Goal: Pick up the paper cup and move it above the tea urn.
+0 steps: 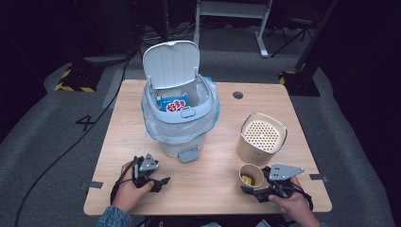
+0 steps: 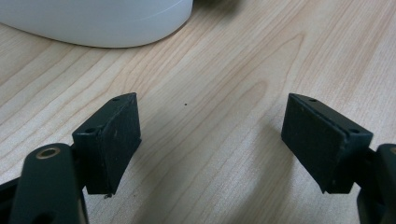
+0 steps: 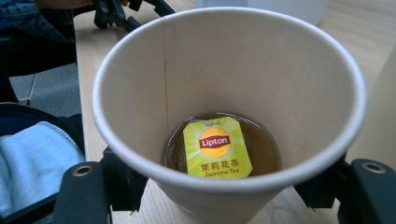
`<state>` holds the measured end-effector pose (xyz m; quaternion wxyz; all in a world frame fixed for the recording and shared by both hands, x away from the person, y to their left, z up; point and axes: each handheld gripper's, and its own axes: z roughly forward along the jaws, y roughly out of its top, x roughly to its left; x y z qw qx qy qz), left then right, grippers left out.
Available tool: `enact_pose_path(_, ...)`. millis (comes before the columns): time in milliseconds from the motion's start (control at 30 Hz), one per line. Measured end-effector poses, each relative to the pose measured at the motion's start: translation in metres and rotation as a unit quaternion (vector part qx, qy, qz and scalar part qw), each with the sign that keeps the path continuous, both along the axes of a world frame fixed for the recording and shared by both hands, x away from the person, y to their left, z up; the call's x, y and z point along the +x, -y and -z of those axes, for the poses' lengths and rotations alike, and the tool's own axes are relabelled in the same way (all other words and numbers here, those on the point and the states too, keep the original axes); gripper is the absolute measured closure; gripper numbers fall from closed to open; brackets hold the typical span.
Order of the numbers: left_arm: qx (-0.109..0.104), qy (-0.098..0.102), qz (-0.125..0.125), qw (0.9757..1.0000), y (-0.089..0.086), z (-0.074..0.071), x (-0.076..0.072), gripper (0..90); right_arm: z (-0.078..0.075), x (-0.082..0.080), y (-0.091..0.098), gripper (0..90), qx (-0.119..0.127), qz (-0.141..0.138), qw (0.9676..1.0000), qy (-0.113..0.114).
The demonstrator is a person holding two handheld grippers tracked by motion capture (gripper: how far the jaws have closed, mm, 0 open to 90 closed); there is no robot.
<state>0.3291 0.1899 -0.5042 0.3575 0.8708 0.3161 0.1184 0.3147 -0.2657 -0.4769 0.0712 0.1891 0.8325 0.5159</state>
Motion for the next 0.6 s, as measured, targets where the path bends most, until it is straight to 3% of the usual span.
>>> enact_pose_path(300,-0.001,-0.001,0.000,1.0000,0.000,0.000,0.000,20.0,-0.036,0.006,0.014,31.5,-0.015,-0.008,0.9999,0.000)
enact_pose_path(600,-0.001,-0.001,0.001,1.0000,0.000,0.000,0.000,20.0,-0.077,0.017,0.021,31.5,-0.009,-0.014,0.9996,0.023)
